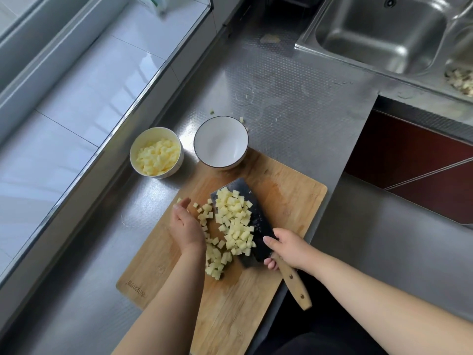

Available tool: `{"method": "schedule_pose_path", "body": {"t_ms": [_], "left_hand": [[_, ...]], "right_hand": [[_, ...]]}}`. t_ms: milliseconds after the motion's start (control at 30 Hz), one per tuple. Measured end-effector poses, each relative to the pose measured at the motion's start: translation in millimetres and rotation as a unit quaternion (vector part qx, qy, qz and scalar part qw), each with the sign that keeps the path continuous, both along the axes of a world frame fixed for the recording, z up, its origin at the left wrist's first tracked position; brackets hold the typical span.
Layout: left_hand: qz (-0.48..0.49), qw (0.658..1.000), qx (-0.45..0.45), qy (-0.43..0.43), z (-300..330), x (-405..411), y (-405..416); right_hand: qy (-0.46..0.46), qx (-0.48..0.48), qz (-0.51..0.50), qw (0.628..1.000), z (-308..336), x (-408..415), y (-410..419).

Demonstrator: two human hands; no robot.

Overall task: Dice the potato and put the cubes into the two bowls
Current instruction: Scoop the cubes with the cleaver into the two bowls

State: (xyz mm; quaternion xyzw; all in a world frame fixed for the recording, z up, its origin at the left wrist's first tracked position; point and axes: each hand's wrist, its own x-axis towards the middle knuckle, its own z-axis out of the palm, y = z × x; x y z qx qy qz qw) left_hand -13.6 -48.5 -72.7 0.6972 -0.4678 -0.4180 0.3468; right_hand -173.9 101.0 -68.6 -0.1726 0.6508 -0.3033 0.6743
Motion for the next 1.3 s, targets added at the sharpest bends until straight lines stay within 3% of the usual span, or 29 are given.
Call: {"method": "schedule_pose_path", "body": {"t_ms": [433, 700, 800, 900, 1067, 1200, 1300], "left_hand": [[0.013, 1.0, -0.012, -0.012, 13.3, -11.6, 2.0], [0.012, 0.994, -0.106, -0.035, 34.8, -22.8, -27.8], [-0.064, 0.978, -0.191, -0.044, 49.4, -42.8, -41.2], [-0.219, 0.935, -0.261, -0.095, 62.2, -71.8, -48.9], [-0.378, 0.874, -0.245, -0.183, 70.5, -123.1, -65.6], [-0.425, 0.859, -0.189, -0.213, 61.8, -148.9, -87.6], [-0.417, 0.861, -0.198, -0.212, 51.0, -154.0, -99.3]], "right_hand": [[-0.001, -0.06, -0.001, 0.998, 34.7, -17.3, -8.8], [0.028, -0.102, -0.017, 0.994, 74.7, -44.3, -38.1], [0.056, -0.106, -0.026, 0.992, 79.4, -59.2, -55.5], [0.06, -0.106, -0.037, 0.992, 81.2, -70.8, -72.2], [0.07, -0.094, -0.035, 0.992, 78.0, -79.2, -93.7], [0.075, -0.086, -0.031, 0.993, 73.9, -83.3, -104.9], [0.083, -0.088, -0.026, 0.992, 71.2, -87.5, -111.2]]}}
